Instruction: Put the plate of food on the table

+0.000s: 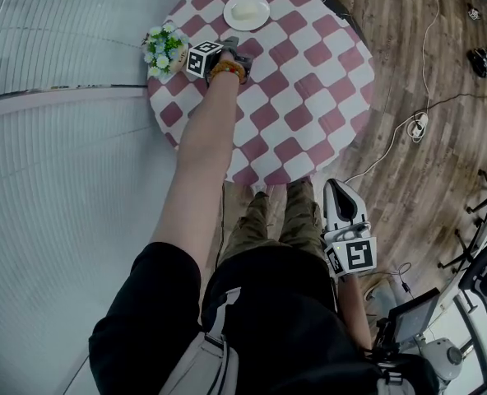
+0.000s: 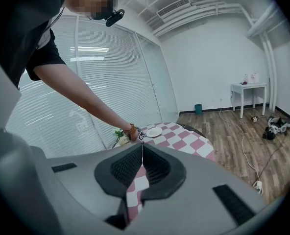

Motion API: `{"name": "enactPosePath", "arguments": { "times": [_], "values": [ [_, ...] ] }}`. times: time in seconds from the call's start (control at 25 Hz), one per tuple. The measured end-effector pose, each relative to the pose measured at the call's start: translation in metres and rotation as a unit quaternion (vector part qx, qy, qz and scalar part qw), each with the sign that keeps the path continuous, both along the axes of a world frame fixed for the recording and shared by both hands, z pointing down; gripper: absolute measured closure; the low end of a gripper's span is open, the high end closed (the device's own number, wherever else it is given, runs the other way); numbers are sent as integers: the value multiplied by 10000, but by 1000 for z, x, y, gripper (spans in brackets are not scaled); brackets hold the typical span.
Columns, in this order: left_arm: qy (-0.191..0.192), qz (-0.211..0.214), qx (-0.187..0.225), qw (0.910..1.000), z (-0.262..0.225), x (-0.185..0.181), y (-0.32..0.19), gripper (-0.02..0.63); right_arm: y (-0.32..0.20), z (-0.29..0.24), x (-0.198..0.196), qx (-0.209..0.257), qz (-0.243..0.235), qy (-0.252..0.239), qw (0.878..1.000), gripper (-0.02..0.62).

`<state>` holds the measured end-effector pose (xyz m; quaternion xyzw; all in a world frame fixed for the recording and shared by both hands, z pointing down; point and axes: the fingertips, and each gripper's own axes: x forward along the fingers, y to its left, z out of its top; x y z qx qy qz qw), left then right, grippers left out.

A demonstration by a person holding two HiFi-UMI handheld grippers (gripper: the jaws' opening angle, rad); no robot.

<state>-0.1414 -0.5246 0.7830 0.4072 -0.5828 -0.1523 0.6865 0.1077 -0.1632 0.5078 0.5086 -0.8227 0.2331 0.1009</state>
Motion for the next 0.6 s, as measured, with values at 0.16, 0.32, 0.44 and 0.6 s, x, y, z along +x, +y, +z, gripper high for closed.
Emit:
{"name": "enactPosePath", "arguments": {
  "times": [0.16, 0.32, 0.44, 0.6],
  "values": [
    [-27, -58, -29, 10000, -2, -4, 22, 451, 5, -7, -3, 88, 8, 49, 9999, 583],
    [11, -101, -101, 9999, -2, -7, 44, 451, 10, -17, -12, 196, -60, 71, 9998, 583],
    [64, -99, -110, 9999, -7, -6, 56, 451, 14, -24, -18, 263, -82, 74, 9996, 583],
    [75, -55, -115, 9999, -13, -6, 69, 451, 16, -35, -26, 401, -73, 74, 9991, 583]
  ]
}}
